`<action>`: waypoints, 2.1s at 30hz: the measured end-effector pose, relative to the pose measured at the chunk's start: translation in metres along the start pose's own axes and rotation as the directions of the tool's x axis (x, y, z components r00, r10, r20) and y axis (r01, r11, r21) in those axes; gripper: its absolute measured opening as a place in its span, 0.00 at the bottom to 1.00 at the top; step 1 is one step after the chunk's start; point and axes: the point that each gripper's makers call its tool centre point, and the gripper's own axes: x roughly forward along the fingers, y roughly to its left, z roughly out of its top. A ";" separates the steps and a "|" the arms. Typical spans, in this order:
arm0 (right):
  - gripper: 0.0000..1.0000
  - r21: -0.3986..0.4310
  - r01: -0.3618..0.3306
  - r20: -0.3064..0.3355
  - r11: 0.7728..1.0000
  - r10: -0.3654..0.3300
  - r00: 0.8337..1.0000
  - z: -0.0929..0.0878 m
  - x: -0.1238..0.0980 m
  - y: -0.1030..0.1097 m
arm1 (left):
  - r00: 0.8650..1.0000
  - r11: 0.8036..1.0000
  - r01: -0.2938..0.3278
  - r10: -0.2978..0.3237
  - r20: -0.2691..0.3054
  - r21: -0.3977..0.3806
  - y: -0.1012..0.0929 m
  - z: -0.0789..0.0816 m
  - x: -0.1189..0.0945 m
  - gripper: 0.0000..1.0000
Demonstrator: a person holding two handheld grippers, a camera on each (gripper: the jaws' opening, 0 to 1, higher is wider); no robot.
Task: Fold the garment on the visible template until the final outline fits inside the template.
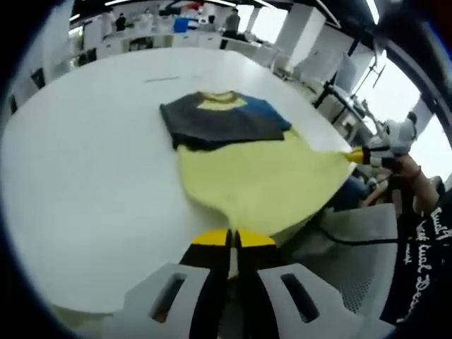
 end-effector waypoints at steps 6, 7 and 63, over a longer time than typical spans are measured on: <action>0.00 -0.024 0.015 0.028 1.000 -0.015 1.000 0.024 0.001 -0.010 | 0.999 1.000 -0.008 0.008 0.045 0.008 0.004 0.022 -0.005 0.00; 0.00 -0.025 0.020 0.032 0.999 -0.019 0.999 0.027 0.000 -0.012 | 0.999 1.000 -0.009 0.009 0.047 0.011 0.005 0.025 -0.005 0.00; 0.00 -0.168 0.134 0.215 0.977 -0.096 0.972 0.213 0.093 -0.103 | 0.915 0.983 -0.173 0.185 0.358 -0.067 0.109 0.214 0.059 0.00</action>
